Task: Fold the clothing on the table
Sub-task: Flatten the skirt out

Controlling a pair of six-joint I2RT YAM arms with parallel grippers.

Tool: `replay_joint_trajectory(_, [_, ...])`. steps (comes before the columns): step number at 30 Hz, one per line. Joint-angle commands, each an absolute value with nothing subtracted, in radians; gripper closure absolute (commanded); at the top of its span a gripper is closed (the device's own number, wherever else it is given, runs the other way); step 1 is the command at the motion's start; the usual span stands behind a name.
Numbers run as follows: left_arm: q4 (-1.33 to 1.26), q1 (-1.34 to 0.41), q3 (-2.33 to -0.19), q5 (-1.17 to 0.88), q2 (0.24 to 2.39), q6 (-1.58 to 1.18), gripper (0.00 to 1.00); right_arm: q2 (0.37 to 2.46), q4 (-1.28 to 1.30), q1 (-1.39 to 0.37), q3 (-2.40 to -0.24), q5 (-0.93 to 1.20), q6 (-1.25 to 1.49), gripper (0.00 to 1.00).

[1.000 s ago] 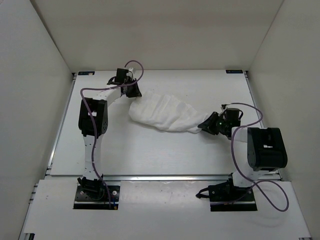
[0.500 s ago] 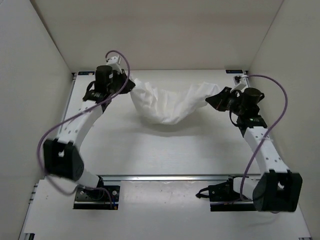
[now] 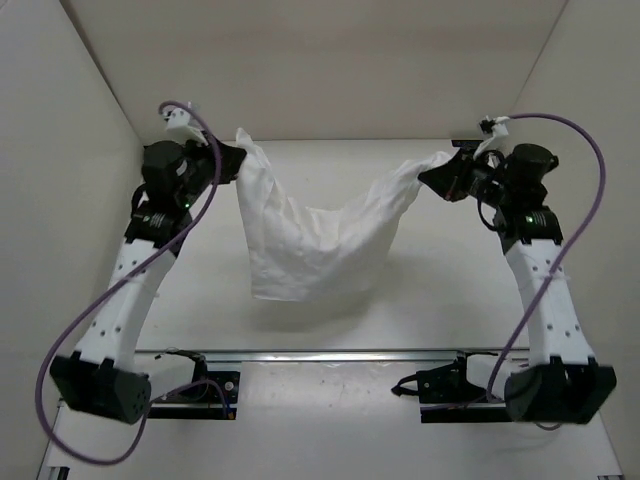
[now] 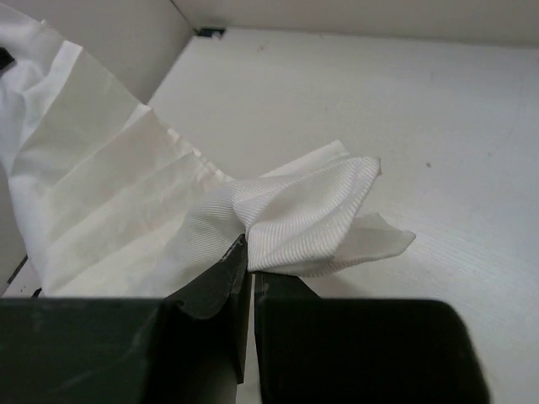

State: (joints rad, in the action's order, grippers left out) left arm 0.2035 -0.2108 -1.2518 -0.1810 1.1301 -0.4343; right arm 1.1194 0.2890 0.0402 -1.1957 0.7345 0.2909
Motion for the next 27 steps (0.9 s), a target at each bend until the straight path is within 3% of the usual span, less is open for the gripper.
replay_joint_trajectory(1, [0.196,-0.203,-1.215,-0.141,1.282,-0.428,1.0,1.296,0.282,0.028,-1.241,0.704,0.276,1.0])
replay_joint_trajectory(3, [0.154,-0.202,-1.191,-0.121,1.363,-0.425,1.0,1.456,0.308,0.015,-1.313,0.686,0.258,1.0])
replay_joint_trajectory(4, [0.128,-0.196,-1.184,-0.117,1.426,-0.422,0.87,1.501,0.316,0.015,-1.342,0.683,0.261,1.0])
replay_joint_trajectory(5, [0.102,-0.195,-1.18,-0.124,1.487,-0.417,0.77,1.59,0.365,0.012,-1.406,0.686,0.252,0.88])
replay_joint_trajectory(6, [0.088,-0.178,-1.172,-0.159,1.523,-0.419,0.6,1.673,0.376,0.012,-1.437,0.692,0.259,0.72])
replay_joint_trajectory(8, [0.084,-0.153,-1.186,-0.214,1.621,-0.419,0.51,1.756,0.451,0.011,-1.523,0.675,0.279,0.62])
replay_joint_trajectory(11, [0.078,-0.135,-1.146,-0.273,1.619,-0.426,0.41,1.735,0.456,0.006,-1.462,0.562,0.268,0.5])
replay_joint_trajectory(19, [0.095,-0.258,-0.867,-0.201,1.503,-0.445,0.35,1.523,0.419,-0.06,-1.077,0.422,0.348,0.49])
replay_joint_trajectory(27, [0.066,-0.322,-0.776,-0.13,1.575,-0.483,0.34,1.473,0.339,-0.095,-0.868,0.403,0.42,0.49])
